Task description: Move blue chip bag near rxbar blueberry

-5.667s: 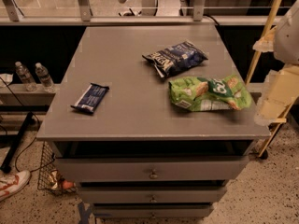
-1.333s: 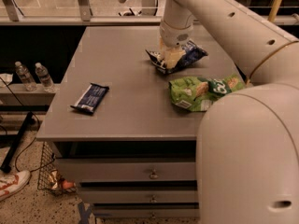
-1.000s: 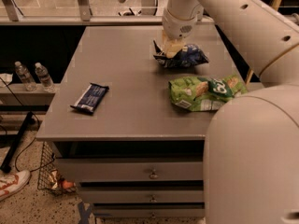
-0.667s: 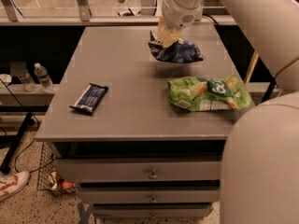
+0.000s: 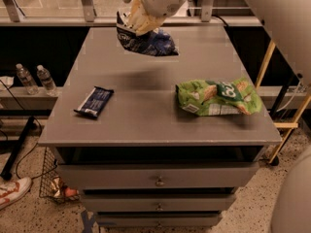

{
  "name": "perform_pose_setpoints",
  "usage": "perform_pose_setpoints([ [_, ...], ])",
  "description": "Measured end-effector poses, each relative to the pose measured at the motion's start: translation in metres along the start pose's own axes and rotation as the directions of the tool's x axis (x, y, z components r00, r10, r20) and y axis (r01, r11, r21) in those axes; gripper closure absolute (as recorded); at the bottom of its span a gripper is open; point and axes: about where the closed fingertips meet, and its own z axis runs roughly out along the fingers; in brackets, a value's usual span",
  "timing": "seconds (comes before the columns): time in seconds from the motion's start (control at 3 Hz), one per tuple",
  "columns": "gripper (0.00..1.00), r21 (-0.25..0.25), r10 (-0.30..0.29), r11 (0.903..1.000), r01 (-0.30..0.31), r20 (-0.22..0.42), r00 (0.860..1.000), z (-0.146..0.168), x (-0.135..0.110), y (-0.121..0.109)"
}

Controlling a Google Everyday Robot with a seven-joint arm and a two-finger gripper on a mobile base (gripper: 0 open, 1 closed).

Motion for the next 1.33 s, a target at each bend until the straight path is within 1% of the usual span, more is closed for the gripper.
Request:
perform_pose_setpoints([
  [0.33, 1.00, -0.019, -0.066, 0.9975, 0.067, 0.060, 0.996, 0.015, -0.034, -0.002],
  [0.67, 1.00, -0.021, -0.074, 0.9970, 0.075, 0.067, 0.995, 0.017, -0.038, -0.002],
  [1.0, 1.00, -0.106, -0.041, 0.9934, 0.044, 0.029, 0.999, 0.028, -0.035, 0.019],
  [1.33, 1.00, -0.213, -0.022, 0.9767, 0.025, 0.020, 1.000, 0.055, -0.036, 0.042],
])
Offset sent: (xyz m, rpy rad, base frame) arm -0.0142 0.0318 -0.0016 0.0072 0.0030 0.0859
